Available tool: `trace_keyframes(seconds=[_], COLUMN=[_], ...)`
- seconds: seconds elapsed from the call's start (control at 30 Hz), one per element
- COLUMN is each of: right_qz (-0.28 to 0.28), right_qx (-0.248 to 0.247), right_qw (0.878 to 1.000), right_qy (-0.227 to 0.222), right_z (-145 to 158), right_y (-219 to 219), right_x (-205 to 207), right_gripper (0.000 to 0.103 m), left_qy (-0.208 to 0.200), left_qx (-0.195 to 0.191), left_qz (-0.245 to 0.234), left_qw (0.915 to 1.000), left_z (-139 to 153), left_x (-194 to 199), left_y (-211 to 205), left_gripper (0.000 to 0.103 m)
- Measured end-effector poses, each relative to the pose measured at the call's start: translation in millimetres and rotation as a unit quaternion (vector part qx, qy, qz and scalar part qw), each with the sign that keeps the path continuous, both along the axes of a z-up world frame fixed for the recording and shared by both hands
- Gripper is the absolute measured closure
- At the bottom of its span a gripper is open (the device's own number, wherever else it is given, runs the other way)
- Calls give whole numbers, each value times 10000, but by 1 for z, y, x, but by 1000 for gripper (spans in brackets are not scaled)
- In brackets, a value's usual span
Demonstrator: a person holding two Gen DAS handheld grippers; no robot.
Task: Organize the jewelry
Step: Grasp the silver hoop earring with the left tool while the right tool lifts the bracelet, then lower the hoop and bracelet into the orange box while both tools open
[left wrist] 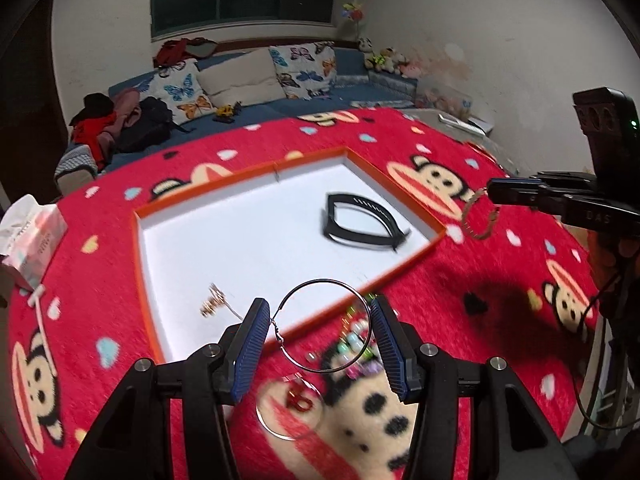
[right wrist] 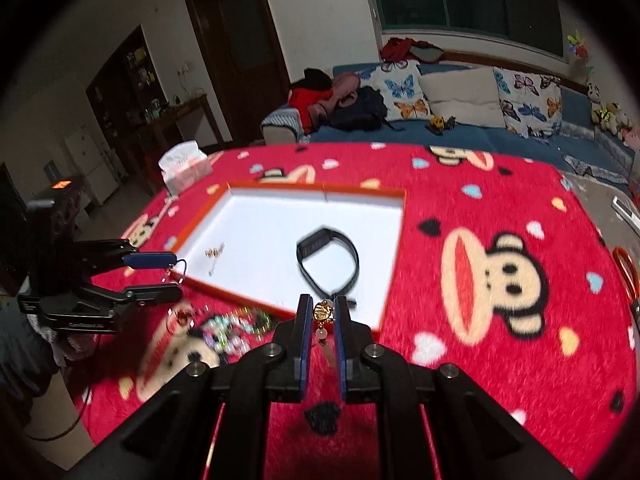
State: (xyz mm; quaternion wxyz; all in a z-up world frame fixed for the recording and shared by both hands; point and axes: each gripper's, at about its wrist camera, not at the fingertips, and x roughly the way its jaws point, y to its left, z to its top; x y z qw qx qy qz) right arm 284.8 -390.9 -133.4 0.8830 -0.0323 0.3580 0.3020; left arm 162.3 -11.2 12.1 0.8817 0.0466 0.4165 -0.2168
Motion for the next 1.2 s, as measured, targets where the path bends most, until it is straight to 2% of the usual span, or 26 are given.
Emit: trace_keyframes(seconds=[0.23,0.6,0.87,1.2], right_qz=[-17,-120,-276,-214], right_qx=[83,-138,-392,-509], right_qw=[9999,9998,9988,9981], right_qy=[-118,-60,80,288], right_z=[12,-6,-30,-49], right_y=[9,33,44,58], right_x=[30,89,115,121], right_gripper=[91,91,91,91], left_qy=[65,544,671,768], left_qx=[156,406,436,497], left_qz=[274,450,403,364], left_qw=[9995,9967,9960,9951], left_z=[1,-43,-62,-71], left_x=[45,109,125,129], left_y=[4,-7,-16,-23], left_gripper=[47,47,47,45])
